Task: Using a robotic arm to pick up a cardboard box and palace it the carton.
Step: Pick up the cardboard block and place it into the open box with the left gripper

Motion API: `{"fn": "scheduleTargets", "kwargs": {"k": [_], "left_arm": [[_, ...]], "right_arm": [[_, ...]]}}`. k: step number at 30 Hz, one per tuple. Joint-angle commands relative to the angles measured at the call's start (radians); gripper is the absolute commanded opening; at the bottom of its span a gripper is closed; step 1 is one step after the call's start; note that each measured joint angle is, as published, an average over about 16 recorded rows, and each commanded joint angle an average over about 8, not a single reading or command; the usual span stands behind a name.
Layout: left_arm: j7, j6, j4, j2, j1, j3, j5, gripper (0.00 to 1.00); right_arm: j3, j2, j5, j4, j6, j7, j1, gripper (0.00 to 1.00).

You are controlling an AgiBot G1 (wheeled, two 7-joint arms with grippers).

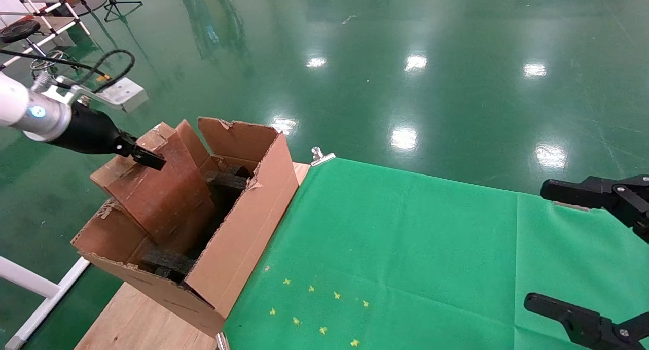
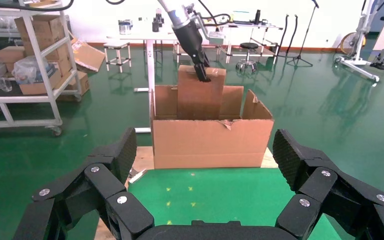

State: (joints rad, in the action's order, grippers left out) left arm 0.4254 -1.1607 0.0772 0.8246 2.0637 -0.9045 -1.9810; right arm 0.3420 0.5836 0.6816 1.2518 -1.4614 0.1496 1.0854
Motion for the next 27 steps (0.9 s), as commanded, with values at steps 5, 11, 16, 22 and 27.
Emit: {"fn": "scheduleTargets", "kwargs": {"k": [5,11,16,22,27], "left_arm": [[0.024,0.069,-0.046,0.028,-0.034,0.002,0.002,0.0],[0.043,0.133,-0.07,0.037,-0.072,0.009,0.011,0.0],[0.065,0.184,-0.085,0.045,-0.108,0.012,0.017,0.0],[0.092,0.272,-0.09,0.055,-0.158,0.017,0.023,0.0],[0.105,0.344,-0.089,0.063,-0.2,0.022,0.03,0.0]], "right_arm": [[0.0,0.0,0.0,0.0,0.0,0.0,0.0,1.0],[0.0,0.0,0.0,0.0,0.0,0.0,0.0,1.0],[0.0,0.0,0.0,0.0,0.0,0.0,0.0,1.0],[0.0,0.0,0.0,0.0,0.0,0.0,0.0,1.0],[0.0,0.0,0.0,0.0,0.0,0.0,0.0,1.0]]}}
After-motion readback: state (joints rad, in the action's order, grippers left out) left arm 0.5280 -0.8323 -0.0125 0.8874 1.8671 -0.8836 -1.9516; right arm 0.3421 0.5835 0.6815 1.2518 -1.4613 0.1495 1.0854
